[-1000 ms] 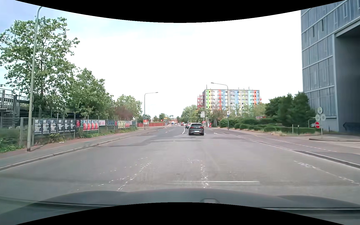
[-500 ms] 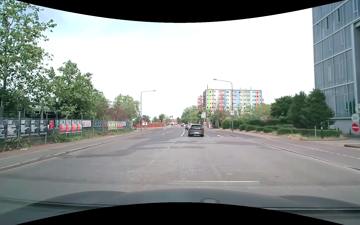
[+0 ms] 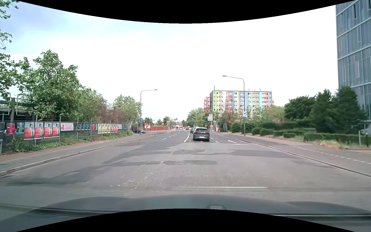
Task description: Follow the waypoints while adhering to traffic rules and regulations
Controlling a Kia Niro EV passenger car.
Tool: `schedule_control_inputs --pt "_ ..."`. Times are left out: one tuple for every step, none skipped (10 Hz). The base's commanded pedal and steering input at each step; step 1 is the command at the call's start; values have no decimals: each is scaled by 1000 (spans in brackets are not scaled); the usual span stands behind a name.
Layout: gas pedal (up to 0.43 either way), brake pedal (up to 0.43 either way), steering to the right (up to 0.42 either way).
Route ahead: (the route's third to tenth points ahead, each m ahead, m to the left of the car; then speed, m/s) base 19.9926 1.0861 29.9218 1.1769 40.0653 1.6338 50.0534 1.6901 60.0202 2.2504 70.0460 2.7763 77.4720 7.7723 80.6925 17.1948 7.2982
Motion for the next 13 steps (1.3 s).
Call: schedule_control_inputs --pt "0 0 -2" --pt "0 0 -1" --pt "0 0 0" --pt "0 0 -1" --pt "0 0 -2" --pt "0 0 -3" --pt "0 0 -4" --pt "0 0 -3" --pt "0 0 -4" --pt "0 0 -6" --pt "0 0 -7" --pt "0 0 -8" --pt "0 0 -7"
